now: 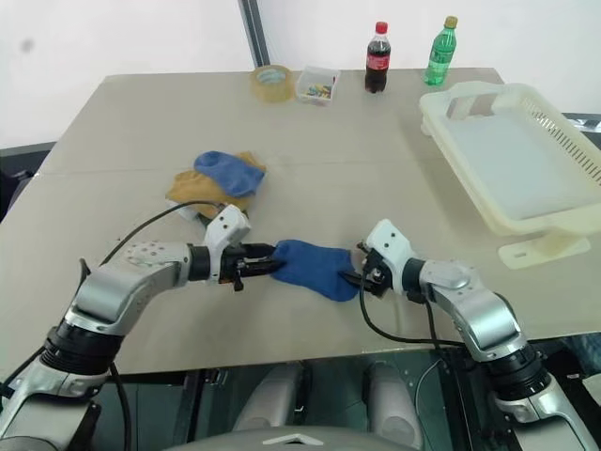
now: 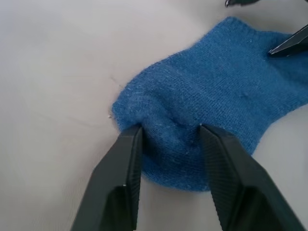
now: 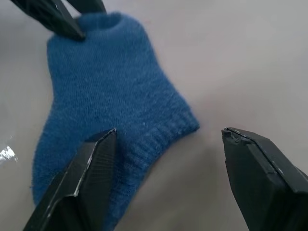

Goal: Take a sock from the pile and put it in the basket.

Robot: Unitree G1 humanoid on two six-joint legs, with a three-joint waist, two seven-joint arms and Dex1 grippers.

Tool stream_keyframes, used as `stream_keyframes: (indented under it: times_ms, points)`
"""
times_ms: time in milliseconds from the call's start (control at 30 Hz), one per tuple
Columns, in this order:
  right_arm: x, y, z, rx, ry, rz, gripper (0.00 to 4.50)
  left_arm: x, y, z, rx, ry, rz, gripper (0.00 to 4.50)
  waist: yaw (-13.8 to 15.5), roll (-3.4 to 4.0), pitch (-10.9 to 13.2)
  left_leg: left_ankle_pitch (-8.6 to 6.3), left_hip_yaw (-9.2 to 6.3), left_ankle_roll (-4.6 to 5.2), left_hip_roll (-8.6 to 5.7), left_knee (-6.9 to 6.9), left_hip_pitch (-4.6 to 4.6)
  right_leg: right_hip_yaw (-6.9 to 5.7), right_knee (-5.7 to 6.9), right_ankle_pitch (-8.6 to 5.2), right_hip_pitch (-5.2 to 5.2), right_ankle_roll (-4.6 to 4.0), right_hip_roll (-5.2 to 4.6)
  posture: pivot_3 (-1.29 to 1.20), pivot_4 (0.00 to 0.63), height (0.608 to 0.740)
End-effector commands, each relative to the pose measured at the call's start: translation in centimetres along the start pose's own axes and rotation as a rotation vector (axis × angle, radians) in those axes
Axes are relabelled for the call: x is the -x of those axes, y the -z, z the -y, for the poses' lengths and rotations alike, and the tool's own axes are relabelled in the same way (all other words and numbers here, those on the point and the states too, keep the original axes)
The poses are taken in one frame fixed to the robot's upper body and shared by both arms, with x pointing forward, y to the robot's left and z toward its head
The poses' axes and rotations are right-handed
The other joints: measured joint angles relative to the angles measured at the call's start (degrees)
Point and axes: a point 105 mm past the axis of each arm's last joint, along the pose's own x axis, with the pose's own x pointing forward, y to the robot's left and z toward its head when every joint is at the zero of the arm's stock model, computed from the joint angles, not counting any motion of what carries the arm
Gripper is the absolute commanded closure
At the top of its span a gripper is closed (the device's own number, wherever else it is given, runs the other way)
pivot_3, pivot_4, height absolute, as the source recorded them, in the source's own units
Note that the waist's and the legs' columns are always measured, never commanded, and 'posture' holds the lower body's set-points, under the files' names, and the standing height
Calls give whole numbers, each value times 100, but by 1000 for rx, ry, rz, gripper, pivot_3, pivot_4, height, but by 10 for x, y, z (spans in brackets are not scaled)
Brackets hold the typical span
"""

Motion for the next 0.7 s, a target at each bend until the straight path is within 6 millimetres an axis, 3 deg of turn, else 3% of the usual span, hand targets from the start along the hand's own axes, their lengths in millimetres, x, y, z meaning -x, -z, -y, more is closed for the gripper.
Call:
stream_keyframes:
  times_ms: [33,67,100,167,267,400,433,500,567,600,700]
  points:
    - [10,7,15,65,41,-53,2645,4,-14,29,50,57,99,4165,-23,-6,-2,0,0,0,1,0,0,0,0,0,0,1,-1,0,150,740]
    - [15,8,20,80,51,-63,3059,6,-12,32,77,55,108,4494,-24,-5,-2,0,-3,0,5,0,0,-3,0,0,0,1,2,0,150,740]
    - [20,8,24,97,57,-75,3701,6,-11,35,96,56,111,4500,-15,-6,-2,0,-1,0,6,1,4,-2,2,0,1,1,2,0,150,740]
    - [33,11,33,138,62,-107,4471,6,-9,43,121,63,113,4500,-10,-6,-3,0,-6,0,9,3,8,-9,4,-2,8,1,7,0,150,740]
    - [46,10,37,176,36,-131,4471,5,-9,49,116,55,112,4500,29,-3,-4,0,-7,0,6,11,11,-11,3,-20,18,5,3,0,150,740]
    - [48,9,37,210,-4,-140,4471,4,-9,44,127,-24,129,4500,-18,-5,-5,0,-3,0,10,15,9,-8,2,-22,18,-1,8,0,150,740]
    - [48,8,36,221,-16,-140,4500,5,-10,42,134,-35,137,3840,-27,-5,-5,0,-3,0,11,14,10,-7,3,-20,17,3,8,0,150,740]
    - [49,4,37,240,-10,-117,3408,9,-12,33,117,-79,159,2962,-27,-5,-5,0,-2,0,15,13,12,-7,4,-15,17,2,13,0,150,740]
    - [50,-2,39,266,20,-90,2703,17,-15,20,93,-131,186,2210,-18,-5,-5,0,-3,0,14,14,12,-8,4,-15,17,2,13,0,150,740]
    - [53,-6,38,278,18,-71,2325,22,-18,9,57,-173,202,2184,-17,-5,-5,0,-3,0,14,14,11,-9,4,-17,17,-1,13,0,150,740]
    - [58,-17,37,293,20,-13,2325,31,-30,-17,-37,-279,242,2184,-1,-4,-4,-1,-1,0,13,13,11,-7,3,-21,17,-9,11,0,150,740]
